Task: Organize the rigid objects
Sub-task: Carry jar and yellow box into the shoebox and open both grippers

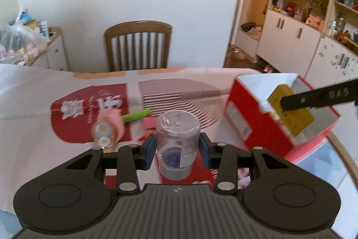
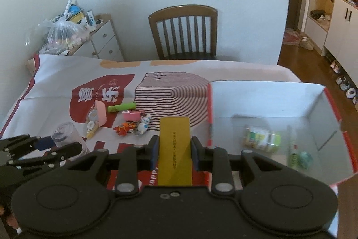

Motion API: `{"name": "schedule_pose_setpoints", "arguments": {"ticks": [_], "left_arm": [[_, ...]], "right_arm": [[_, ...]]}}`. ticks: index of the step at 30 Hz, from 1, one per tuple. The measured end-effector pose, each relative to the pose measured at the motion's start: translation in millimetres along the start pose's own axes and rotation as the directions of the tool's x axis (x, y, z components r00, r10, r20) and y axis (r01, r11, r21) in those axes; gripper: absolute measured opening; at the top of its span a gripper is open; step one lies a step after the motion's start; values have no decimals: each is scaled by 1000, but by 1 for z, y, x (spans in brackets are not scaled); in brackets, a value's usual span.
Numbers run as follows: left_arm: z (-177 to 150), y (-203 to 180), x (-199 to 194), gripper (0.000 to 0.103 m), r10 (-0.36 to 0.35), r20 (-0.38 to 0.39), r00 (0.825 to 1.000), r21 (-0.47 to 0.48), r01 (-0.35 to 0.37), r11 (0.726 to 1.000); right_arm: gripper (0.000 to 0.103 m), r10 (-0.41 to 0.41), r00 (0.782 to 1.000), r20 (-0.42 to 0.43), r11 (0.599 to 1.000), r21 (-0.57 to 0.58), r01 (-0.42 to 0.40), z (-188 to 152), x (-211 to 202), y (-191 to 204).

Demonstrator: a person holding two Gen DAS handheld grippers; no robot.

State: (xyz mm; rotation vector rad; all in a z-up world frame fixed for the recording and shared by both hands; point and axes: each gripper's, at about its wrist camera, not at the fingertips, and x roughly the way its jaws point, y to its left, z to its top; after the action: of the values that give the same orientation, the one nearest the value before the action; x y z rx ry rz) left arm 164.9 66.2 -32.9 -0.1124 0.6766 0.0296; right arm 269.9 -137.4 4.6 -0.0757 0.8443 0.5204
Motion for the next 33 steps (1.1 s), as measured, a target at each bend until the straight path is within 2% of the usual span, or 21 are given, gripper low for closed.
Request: {"name": "schedule_pose_setpoints", "arguments": {"ticks": [11, 17, 20, 25, 33], "left_arm": [[33, -77, 5, 40, -103, 4, 995, 64, 102, 993], [45, -122, 19, 40, -130, -1, 992, 107, 129, 986], [50, -142, 27, 40, -125, 9, 992, 137, 122, 983], [59, -166, 48, 40, -115, -11, 993, 133, 115, 984], [64, -201, 97, 40, -87, -114, 990, 127, 102, 987]], "right_arm": [[28, -36, 999, 25, 999, 38, 35, -7, -23, -61], [28, -53, 998, 28, 997, 59, 51, -11, -30, -103], [28, -69, 997, 30, 995, 72, 67, -11, -32, -124], [28, -92, 995, 32, 992, 91, 89, -10, -32, -161], [28, -115, 993, -9, 990, 83, 115, -12, -9, -201]]}}
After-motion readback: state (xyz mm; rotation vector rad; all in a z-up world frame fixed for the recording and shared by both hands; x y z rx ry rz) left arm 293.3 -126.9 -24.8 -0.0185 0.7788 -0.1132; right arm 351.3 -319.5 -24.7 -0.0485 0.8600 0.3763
